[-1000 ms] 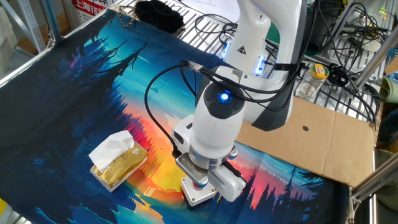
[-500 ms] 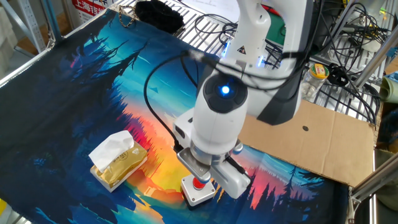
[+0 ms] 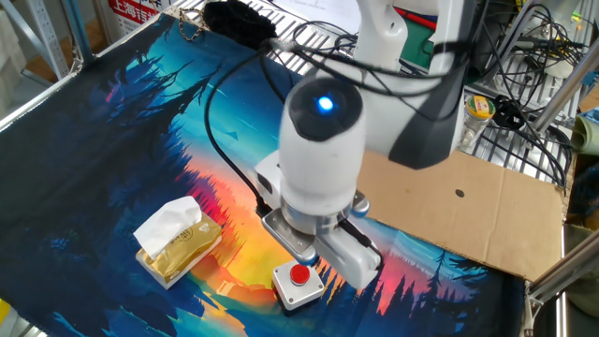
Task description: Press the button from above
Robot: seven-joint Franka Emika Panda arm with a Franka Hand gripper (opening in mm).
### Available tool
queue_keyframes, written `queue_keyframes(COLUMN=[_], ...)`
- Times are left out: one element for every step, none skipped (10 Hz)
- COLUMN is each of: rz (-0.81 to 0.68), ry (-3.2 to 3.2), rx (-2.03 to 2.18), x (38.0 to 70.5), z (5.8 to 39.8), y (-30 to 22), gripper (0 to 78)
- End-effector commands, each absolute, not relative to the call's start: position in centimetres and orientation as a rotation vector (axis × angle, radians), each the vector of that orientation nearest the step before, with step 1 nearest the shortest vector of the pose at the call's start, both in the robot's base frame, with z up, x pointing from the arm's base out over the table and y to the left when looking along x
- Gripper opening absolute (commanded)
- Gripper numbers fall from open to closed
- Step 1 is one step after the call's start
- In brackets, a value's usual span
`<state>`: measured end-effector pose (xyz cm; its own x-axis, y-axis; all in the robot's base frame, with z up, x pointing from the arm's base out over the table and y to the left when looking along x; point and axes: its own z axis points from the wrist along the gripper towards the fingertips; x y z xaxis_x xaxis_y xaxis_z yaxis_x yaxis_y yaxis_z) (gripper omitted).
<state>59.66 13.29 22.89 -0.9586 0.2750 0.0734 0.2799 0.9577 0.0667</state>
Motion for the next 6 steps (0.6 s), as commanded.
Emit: queue_keyframes(rz=[-0.163,-0.164,-0.163,-0.164,-0.160,-0.161], ry=[-3.045,-3.052,-3.053,-3.053,-3.057,-3.055], rx=[-0.416,-0.409,-0.407,-0.405,-0.406,-0.410], x=[59.95,59.93,59.93,59.93,59.90,59.90], z=[23.69,23.70,23.70,23.71,23.73,23.74], y=[13.43,13.44,13.44,13.44,13.44,13.44], gripper=[0.0,0.0,0.0,0.0,0.0,0.0])
